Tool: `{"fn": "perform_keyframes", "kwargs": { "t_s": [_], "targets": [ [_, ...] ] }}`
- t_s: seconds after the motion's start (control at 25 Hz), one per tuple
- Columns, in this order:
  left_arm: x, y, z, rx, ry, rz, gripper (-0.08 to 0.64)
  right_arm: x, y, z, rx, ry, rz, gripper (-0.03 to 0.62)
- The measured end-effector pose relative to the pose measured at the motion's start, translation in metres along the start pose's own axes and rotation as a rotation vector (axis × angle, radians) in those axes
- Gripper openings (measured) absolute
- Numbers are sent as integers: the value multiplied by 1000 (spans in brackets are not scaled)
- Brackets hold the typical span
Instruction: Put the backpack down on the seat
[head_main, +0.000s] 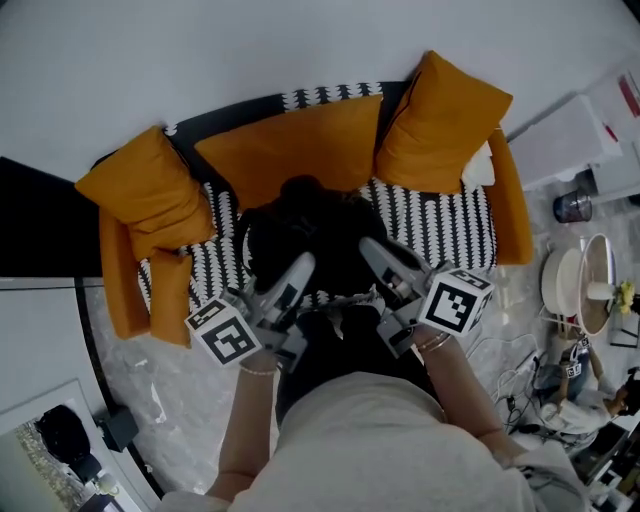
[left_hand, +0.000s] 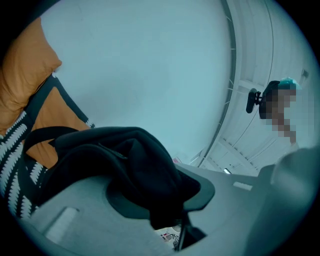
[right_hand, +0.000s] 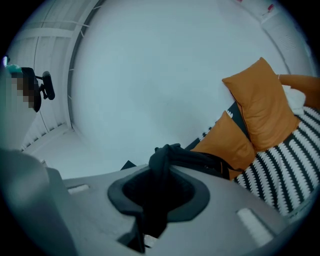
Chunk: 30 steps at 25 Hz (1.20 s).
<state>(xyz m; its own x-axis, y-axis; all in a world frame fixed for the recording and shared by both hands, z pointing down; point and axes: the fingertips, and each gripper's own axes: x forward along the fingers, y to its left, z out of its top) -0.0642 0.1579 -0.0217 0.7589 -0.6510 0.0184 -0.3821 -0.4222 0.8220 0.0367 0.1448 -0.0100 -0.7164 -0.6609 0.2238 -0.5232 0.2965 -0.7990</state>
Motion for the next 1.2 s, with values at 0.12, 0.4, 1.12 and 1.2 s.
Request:
{"fn": "perform_keyframes", "kwargs": {
  "t_s": [0.12,0.4,1.12,1.2],
  "targets": [
    [16,12,-11,-29,18,25,118,2,-22,1,24,33,-21,74],
    [33,46,-37,-115,38,80,118,7,-65,-11,55,109,-73,74],
    [29,141,-112,-250,121,206,118,17,-174,-75,180,206,-164,74],
    [28,154,-119,-258,133,217,118,20,-190,-83,188,216,-181,73]
  ]
}}
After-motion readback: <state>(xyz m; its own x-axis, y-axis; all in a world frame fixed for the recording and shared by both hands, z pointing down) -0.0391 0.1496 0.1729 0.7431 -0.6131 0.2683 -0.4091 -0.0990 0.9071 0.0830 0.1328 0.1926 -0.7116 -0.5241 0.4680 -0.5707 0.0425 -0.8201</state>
